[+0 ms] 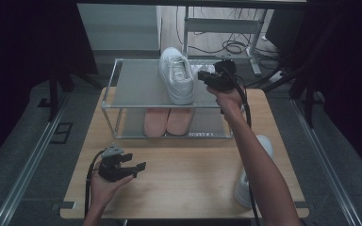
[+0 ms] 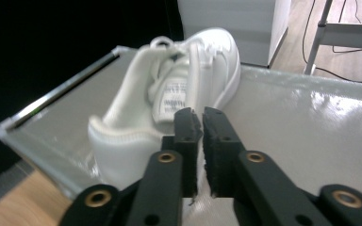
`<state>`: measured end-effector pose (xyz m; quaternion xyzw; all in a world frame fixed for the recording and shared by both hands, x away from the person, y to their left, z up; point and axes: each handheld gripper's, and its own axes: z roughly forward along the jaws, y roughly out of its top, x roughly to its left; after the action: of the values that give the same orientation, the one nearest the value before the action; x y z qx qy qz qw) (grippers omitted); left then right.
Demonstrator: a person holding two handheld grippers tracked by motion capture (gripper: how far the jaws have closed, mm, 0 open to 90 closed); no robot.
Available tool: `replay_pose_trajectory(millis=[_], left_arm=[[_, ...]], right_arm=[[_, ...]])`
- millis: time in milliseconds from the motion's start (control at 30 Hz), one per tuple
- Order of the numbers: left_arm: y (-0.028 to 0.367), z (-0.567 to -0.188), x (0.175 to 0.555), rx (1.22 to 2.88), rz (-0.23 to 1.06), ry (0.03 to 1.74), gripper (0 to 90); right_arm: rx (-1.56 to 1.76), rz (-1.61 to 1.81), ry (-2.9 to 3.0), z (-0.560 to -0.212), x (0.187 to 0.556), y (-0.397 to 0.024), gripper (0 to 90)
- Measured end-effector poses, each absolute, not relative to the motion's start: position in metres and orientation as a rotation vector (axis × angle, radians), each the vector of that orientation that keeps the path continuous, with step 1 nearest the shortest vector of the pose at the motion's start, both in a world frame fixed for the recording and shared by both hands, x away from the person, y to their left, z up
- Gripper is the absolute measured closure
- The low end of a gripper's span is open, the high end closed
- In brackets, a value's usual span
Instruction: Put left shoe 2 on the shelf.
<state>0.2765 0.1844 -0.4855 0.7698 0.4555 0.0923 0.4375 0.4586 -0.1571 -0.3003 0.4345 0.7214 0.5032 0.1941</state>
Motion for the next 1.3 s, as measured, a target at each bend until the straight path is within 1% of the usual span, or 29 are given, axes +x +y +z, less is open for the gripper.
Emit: replay_pose_trajectory(millis=[67, 133, 467, 933, 1300], left_arm=[[0.183, -0.486, 0.276, 1.92, 0.227, 1.129, 28.2], [0.183, -0.486, 0.276, 1.925, 0.225, 1.127, 28.2], [0.182, -0.487, 0.277, 1.929, 0.218, 1.131, 28.2], [0.177, -0.489, 0.277, 1.945, 0.203, 1.121, 28.2], [0.176, -0.49, 0.277, 1.948, 0.199, 1.122, 28.2]], right_arm=[[1.206, 1.391, 2.033, -0.304, 0.455, -0.159, 89.1], [1.205, 1.388, 2.045, -0.307, 0.454, -0.162, 89.8], [1.212, 1.349, 2.091, -0.327, 0.458, -0.164, 90.0], [1.197, 1.282, 2.159, -0.348, 0.463, -0.148, 90.0], [1.199, 1.284, 2.142, -0.35, 0.46, -0.142, 90.0]])
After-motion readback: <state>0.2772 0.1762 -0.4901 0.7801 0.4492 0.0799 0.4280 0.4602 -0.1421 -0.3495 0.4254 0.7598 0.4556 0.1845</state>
